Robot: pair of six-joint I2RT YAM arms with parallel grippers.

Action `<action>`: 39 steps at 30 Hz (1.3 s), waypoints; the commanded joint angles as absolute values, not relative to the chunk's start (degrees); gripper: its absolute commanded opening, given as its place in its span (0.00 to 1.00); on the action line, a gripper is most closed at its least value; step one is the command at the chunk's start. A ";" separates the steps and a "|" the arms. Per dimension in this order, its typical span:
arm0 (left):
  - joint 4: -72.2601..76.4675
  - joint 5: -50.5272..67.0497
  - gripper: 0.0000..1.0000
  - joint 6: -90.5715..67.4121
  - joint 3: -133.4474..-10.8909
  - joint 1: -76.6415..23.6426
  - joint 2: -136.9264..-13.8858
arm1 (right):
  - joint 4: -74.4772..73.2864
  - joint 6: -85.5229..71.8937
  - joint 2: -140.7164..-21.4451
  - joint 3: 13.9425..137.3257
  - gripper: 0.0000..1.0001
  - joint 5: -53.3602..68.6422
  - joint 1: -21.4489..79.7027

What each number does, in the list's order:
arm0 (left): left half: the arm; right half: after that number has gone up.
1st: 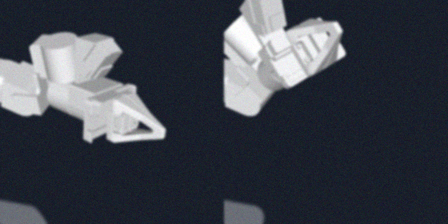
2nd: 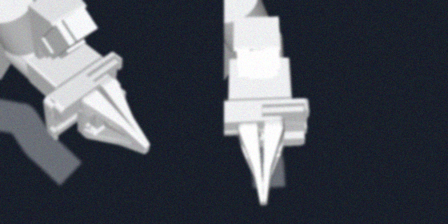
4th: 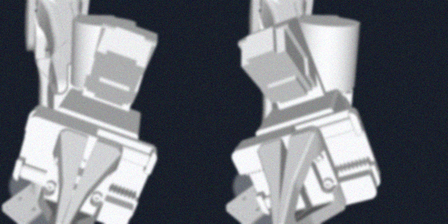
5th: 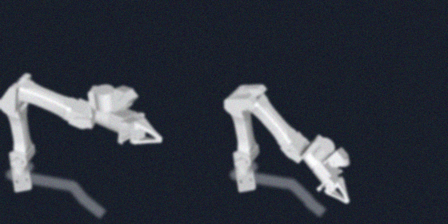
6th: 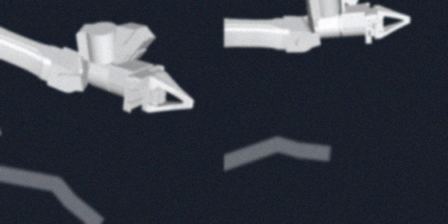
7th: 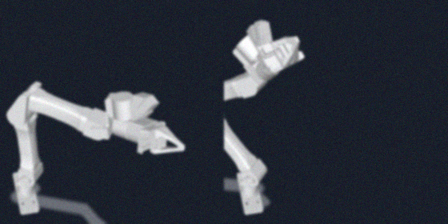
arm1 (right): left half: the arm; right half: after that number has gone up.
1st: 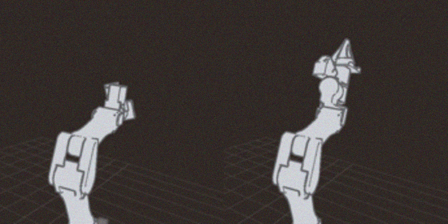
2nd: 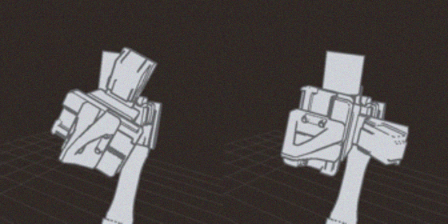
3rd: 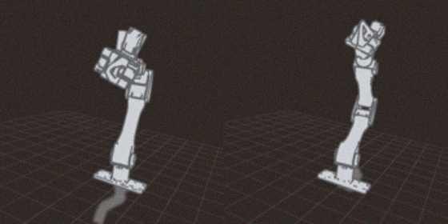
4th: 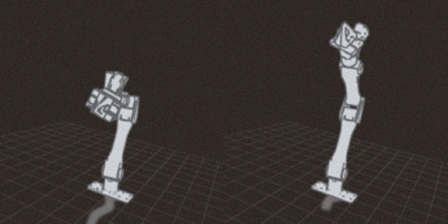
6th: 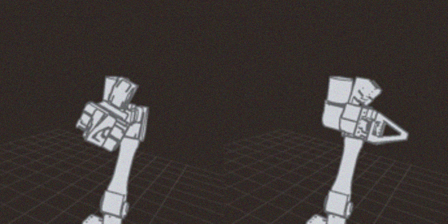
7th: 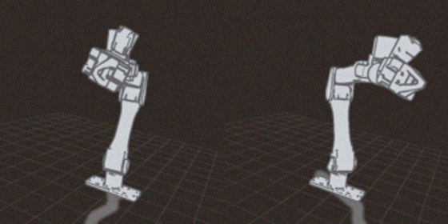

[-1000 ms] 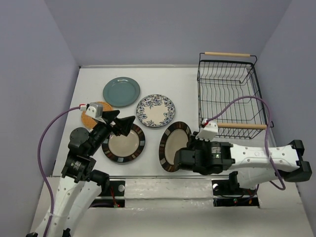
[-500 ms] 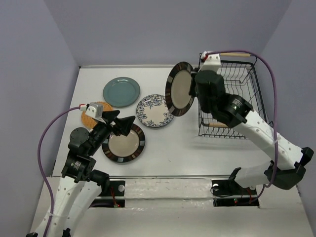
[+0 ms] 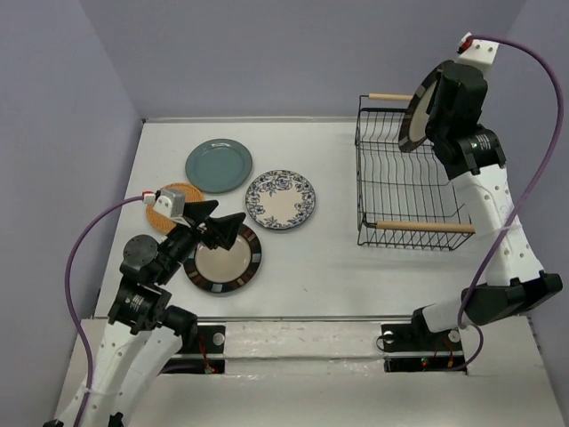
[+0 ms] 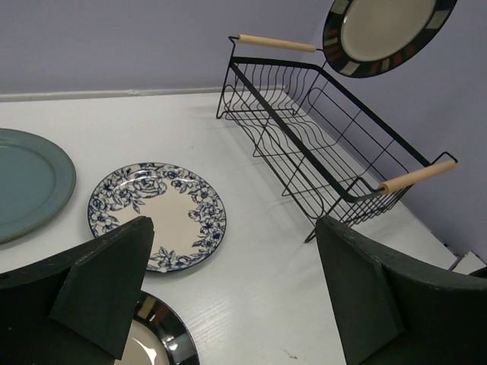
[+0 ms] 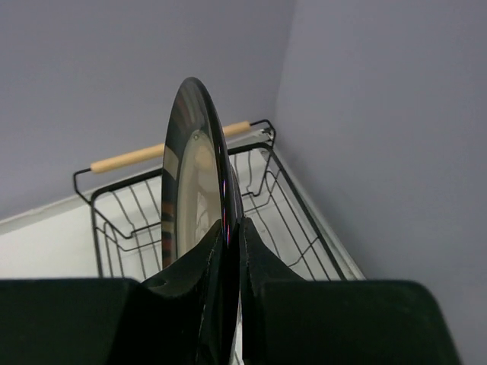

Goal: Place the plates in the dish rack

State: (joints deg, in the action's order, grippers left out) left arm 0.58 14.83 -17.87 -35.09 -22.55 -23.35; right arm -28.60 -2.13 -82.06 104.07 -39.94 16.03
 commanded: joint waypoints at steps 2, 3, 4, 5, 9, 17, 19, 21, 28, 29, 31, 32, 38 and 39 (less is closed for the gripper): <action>2.02 14.33 0.99 -17.23 -37.35 -24.78 -22.50 | -18.90 1.39 -79.89 103.36 0.07 -38.67 8.64; 2.02 14.33 0.99 -17.23 -37.35 -25.05 -22.50 | -18.46 1.41 -80.07 102.66 0.07 -38.24 6.96; 2.02 14.33 0.99 -17.23 -37.44 -25.31 -22.41 | -18.20 0.54 -80.07 101.18 0.07 -36.41 3.55; 2.02 14.33 0.99 -17.23 -37.44 -25.66 -22.33 | -17.93 0.18 -80.07 100.21 0.07 -35.43 3.52; 1.50 13.63 0.99 -16.79 -37.62 -27.42 -21.27 | -9.87 -1.06 -79.02 91.51 0.07 -28.85 -3.68; 0.27 11.69 0.99 -15.56 -38.23 -32.16 -19.69 | 1.40 8.86 -83.31 86.04 0.07 -16.72 -8.70; 0.09 10.82 0.99 -15.03 -38.41 -33.48 -19.95 | 2.54 11.84 -85.33 86.48 0.07 -16.00 -8.70; 0.09 10.20 0.99 -14.77 -38.50 -34.45 -20.30 | 2.72 13.53 -86.65 87.36 0.07 -14.42 -9.23; -1.84 8.53 0.99 -13.71 -39.29 -39.63 -25.66 | 0.00 17.92 -92.19 92.89 0.07 -8.09 -9.23; -2.02 8.09 0.99 -13.45 -39.37 -40.33 -26.19 | -1.57 19.76 -92.72 93.86 0.07 -8.26 -9.23; -2.11 7.65 0.99 -13.18 -39.55 -41.66 -27.42 | -1.85 21.17 -93.95 94.57 0.07 -8.79 -9.23; -2.11 6.95 0.99 -13.10 -39.64 -41.83 -27.68 | -1.85 22.66 -94.22 95.27 0.07 -9.05 -9.23; -2.63 3.26 0.99 -12.04 -40.08 -42.45 -29.44 | -1.76 28.38 -97.12 97.99 0.07 -11.16 -9.23; -2.72 2.73 0.99 -11.87 -40.17 -42.54 -29.79 | -1.58 29.00 -97.55 98.00 0.07 -11.42 -9.23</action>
State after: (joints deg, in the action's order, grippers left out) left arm -4.34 5.89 -13.67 -37.26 -42.02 -28.80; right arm -11.14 22.68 -98.50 91.53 -9.50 -8.99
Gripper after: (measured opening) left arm 0.990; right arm 0.134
